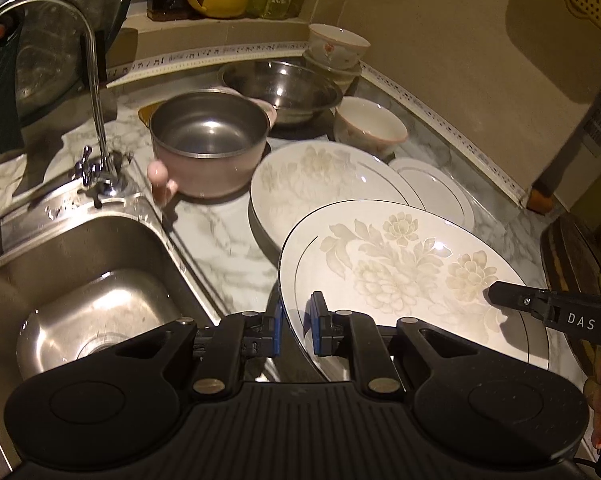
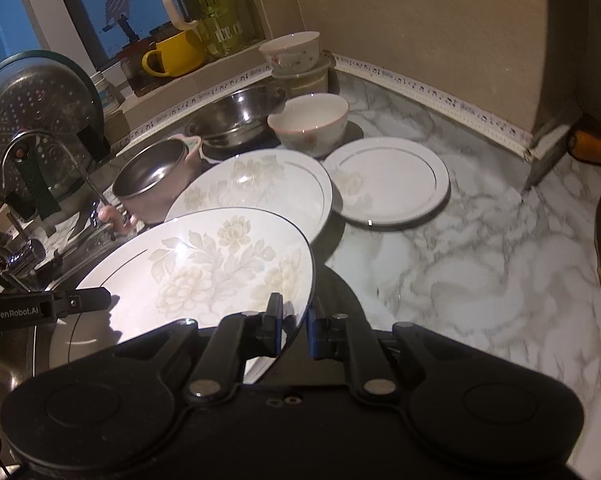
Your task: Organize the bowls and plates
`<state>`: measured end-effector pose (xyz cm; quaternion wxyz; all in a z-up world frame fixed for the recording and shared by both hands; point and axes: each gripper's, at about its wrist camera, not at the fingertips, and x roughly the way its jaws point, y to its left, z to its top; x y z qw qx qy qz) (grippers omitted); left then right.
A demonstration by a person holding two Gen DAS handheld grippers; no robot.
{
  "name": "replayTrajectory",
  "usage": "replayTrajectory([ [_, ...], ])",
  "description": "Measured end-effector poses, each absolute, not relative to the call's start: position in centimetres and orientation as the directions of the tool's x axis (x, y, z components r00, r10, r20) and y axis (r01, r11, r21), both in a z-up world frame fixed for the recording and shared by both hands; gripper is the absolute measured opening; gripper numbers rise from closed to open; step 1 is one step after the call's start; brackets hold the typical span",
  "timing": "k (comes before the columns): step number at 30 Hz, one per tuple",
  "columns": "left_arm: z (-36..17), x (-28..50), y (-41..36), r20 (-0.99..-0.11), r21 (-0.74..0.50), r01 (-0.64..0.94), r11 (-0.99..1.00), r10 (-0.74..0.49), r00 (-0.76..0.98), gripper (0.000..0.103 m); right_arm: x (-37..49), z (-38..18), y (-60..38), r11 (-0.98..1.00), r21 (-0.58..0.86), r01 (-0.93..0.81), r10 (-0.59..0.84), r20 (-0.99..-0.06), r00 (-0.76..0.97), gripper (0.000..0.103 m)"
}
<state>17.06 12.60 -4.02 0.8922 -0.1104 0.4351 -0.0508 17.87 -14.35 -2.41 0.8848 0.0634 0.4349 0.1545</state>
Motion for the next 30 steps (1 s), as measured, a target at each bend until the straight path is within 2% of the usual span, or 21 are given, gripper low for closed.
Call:
replayTrajectory([
  [15, -6.5, 24.1, 12.7, -0.787, -0.226, -0.139, 0.964, -0.096, 0.61, 0.013, 28.1, -4.7, -13.5, 0.905, 0.258, -0.339, 0.405, -0.764, 0.502, 0.013],
  [30, -7.8, 25.9, 12.3, -0.804, -0.212, -0.183, 0.96, -0.065, 0.591, 0.013, 31.2, -6.5, -13.7, 0.883, 0.282, -0.376, 0.441, -0.775, 0.453, 0.013],
])
